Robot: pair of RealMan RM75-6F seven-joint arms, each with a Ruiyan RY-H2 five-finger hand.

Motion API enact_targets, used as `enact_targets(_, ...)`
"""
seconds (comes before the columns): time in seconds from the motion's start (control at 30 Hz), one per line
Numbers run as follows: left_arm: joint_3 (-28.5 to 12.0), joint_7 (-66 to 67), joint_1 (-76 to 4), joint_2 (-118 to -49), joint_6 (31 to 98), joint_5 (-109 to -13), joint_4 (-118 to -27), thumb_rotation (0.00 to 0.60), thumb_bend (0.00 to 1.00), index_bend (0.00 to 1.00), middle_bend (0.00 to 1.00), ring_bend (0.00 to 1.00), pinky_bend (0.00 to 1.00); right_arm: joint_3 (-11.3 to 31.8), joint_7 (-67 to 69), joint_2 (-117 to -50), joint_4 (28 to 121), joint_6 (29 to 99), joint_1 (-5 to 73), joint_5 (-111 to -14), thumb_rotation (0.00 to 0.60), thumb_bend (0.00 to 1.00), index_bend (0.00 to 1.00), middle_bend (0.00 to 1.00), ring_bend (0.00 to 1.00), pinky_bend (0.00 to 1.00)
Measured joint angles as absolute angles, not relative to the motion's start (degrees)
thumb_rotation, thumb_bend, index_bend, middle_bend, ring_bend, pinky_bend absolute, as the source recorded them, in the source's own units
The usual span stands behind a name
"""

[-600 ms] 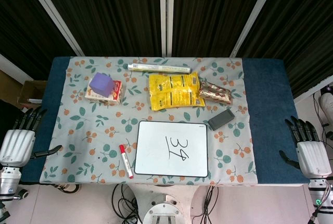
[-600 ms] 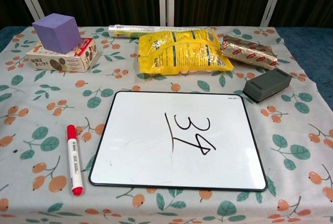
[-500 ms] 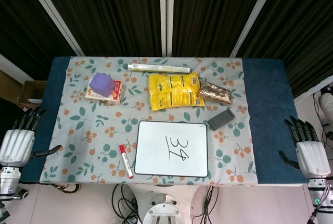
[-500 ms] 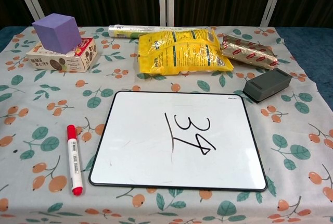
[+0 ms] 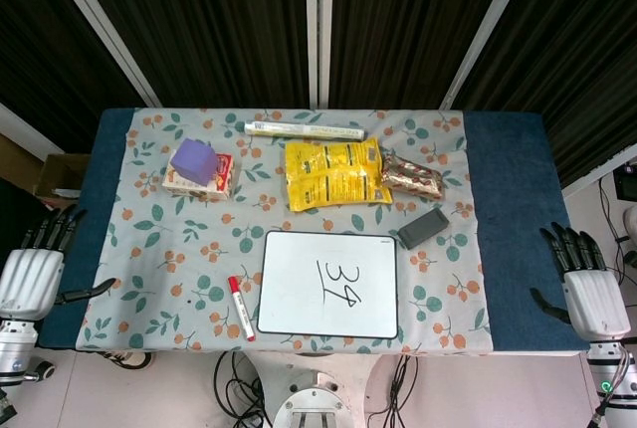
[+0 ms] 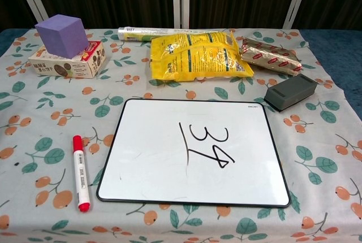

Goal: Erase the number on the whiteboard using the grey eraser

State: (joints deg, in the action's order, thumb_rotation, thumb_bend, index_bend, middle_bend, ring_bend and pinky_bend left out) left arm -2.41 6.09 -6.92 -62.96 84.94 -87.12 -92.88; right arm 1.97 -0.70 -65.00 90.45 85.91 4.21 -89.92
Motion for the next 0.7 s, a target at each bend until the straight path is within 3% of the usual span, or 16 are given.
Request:
enact_targets(0.27, -2.0, 5.6, -6.8, -62.6, 85.6, -88.4, -92.8, 0.301, 0.0, 0.0, 0.03, 0.02, 0.13, 3.4, -2.3, -63.7, 91.4, 80.2, 8.5, -89.5, 0.6, 0.15, 0.0, 0.0, 0.0, 0.0)
enact_targets(0.53, -2.0, 5.9, -6.5, -62.4, 85.5, -87.7, -93.3, 0.3, 0.0, 0.0, 0.03, 0.02, 0.13, 6.2, -4.6, -63.8, 89.7, 65.4, 20.1, -89.4, 0.6, 0.18, 0.0, 0.0, 0.0, 0.0)
enact_targets(0.7, -2.1, 6.6, -6.7, -62.6, 84.9, -87.1, -93.4, 0.299, 0.0, 0.0, 0.03, 0.02, 0.13, 6.9, -5.7, -68.9, 83.6, 55.5, 28.0, -88.7, 0.6, 0.18, 0.0, 0.0, 0.0, 0.0)
